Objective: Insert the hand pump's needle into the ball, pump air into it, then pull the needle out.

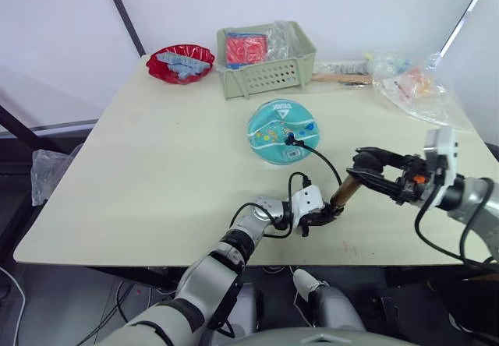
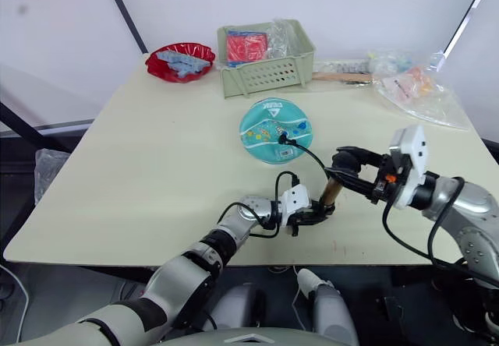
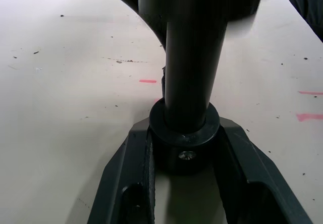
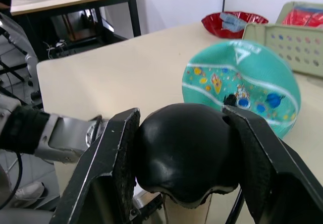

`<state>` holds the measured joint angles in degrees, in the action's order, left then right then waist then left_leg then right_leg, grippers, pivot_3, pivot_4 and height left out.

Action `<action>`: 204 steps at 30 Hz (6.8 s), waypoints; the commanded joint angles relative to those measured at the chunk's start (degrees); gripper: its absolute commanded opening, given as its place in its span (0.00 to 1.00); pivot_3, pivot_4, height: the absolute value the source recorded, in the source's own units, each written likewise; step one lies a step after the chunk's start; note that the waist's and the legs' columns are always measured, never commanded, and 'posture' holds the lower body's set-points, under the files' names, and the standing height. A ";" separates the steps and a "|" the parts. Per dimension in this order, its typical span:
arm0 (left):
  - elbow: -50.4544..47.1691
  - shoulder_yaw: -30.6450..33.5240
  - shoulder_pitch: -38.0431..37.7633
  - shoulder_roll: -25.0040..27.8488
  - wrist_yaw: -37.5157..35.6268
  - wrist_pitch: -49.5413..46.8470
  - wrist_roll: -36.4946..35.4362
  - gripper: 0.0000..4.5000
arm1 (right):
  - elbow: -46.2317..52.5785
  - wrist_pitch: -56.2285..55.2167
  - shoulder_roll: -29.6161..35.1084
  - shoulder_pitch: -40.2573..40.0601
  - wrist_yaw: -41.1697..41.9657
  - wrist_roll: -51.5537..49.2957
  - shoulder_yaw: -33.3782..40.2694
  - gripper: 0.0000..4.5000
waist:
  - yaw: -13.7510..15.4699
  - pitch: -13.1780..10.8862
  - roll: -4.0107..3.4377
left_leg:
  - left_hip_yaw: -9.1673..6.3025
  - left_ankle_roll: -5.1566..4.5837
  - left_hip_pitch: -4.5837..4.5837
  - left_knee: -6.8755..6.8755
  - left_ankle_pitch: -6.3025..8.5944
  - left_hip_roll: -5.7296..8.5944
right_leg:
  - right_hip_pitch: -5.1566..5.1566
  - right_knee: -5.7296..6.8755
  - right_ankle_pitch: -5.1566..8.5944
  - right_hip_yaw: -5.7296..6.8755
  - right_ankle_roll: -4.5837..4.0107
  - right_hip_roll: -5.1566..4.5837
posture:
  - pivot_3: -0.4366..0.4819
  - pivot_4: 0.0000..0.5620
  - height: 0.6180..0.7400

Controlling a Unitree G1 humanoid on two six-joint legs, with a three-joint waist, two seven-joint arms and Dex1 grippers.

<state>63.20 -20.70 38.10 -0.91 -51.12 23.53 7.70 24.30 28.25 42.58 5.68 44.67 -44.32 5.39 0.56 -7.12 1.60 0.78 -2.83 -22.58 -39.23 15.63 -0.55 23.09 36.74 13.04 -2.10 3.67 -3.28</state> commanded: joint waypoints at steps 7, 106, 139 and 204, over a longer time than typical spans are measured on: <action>3.80 -0.73 -1.37 0.25 -2.23 -4.00 2.20 0.25 | -5.73 2.61 -1.97 -0.37 -2.07 9.10 -6.44 0.46 | 0.12 0.05 -0.05 | -0.01 0.01 -0.02 0.02 0.00 -0.02 | 0.01 -0.02 0.00 0.01 -0.04 0.02 | 0.48 0.27 0.98; 4.58 -0.55 -1.29 0.04 -3.54 -5.96 3.50 0.25 | -6.37 26.69 19.83 25.63 4.63 -21.58 19.89 0.46 | 0.36 -0.07 -0.89 | -1.17 -0.01 -1.24 0.33 0.01 0.21 | 0.36 -0.94 -0.12 1.00 -0.22 -0.93 | 0.48 0.27 0.98; 4.25 -0.31 -2.03 0.64 -3.75 -4.29 3.09 0.25 | -7.06 10.86 4.70 3.92 5.26 -0.85 0.78 0.46 | -0.10 1.35 -0.18 | -1.26 0.01 -0.91 0.61 0.02 0.14 | 0.24 -0.95 -0.07 0.98 -0.34 -0.98 | 0.48 0.27 0.98; 4.60 -1.70 -3.17 0.40 -2.67 -2.31 4.57 0.25 | -6.90 29.64 15.68 21.78 5.12 -18.07 12.99 0.46 | 0.35 0.33 -1.11 | -1.20 -0.01 -1.01 0.67 0.00 0.24 | 0.25 -0.96 -0.04 1.34 -0.36 -0.82 | 0.48 0.27 0.98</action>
<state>62.47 -20.33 37.43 -2.08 -53.67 24.19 8.78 16.26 58.59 58.48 28.15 50.71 -64.12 18.97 0.91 -6.80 0.49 -0.43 -2.84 -23.58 -38.57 15.63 -0.30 23.33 35.79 13.00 -0.76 3.31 -4.10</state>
